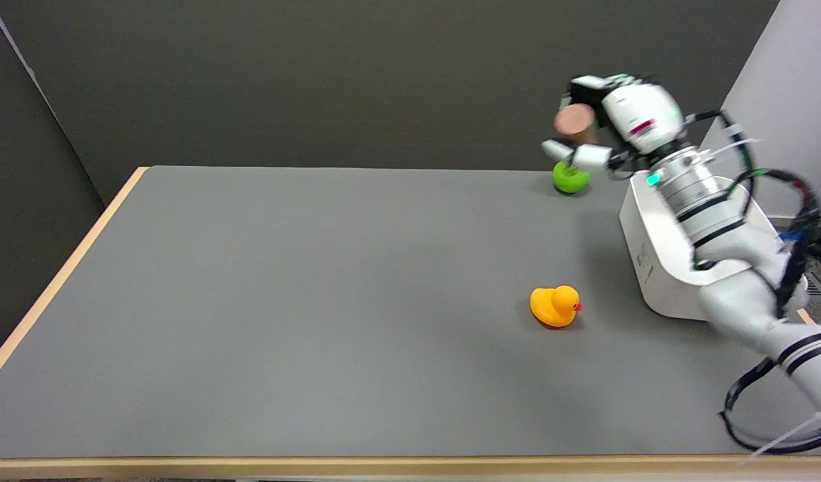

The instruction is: Place the wooden cylinder in the white box.

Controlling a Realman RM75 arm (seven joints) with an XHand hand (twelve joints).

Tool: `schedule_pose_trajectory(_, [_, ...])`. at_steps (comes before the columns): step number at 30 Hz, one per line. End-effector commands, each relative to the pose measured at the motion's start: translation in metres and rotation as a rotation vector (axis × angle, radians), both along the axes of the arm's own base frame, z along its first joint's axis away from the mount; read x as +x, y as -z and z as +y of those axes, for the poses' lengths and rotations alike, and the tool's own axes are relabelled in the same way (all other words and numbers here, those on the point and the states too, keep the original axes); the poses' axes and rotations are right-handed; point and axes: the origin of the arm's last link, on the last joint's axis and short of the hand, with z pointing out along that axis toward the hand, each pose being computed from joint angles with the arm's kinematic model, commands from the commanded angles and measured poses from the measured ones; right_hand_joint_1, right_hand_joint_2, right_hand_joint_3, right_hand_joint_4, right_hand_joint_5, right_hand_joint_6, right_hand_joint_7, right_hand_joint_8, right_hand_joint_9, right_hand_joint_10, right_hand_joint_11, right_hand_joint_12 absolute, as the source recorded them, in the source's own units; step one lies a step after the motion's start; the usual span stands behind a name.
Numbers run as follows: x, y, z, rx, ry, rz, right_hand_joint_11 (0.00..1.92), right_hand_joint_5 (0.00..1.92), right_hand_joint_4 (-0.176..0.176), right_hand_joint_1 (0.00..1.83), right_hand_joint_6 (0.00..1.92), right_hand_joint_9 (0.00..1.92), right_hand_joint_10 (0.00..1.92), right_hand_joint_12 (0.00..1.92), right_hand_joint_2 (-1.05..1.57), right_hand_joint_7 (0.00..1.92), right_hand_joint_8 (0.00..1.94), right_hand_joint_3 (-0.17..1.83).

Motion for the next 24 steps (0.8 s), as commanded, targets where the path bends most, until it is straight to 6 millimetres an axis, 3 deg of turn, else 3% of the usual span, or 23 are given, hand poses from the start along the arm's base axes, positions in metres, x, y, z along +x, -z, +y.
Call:
schedule_pose_trajectory(1, [0.026, -0.177, 0.058, -0.591, 0.187, -0.026, 0.51, 0.71, -0.017, 0.97, 1.55, 0.86, 1.78, 1.92, 1.00, 0.87, 1.72, 0.60])
schedule_pose_trajectory(8, [-0.024, -0.189, 0.092, -0.648, 0.318, -0.051, 0.50, 0.71, -0.019, 0.98, 1.55, 0.86, 1.77, 1.92, 1.00, 0.87, 1.71, 0.59])
schedule_pose_trajectory(13, [-0.061, -0.161, 0.099, -0.575, 0.389, -0.033, 0.50, 0.72, -0.020, 0.98, 1.55, 0.86, 1.78, 1.92, 1.00, 0.88, 1.70, 0.60])
schedule_pose_trajectory(20, [-0.084, -0.117, 0.091, -0.435, 0.407, -0.016, 0.50, 0.72, -0.020, 0.98, 1.55, 0.86, 1.78, 1.92, 0.99, 0.88, 1.70, 0.60])
schedule_pose_trajectory(24, [-0.084, -0.109, 0.086, -0.403, 0.400, -0.006, 0.52, 0.72, -0.019, 0.98, 1.55, 0.86, 1.77, 1.92, 0.99, 0.88, 1.70, 0.61])
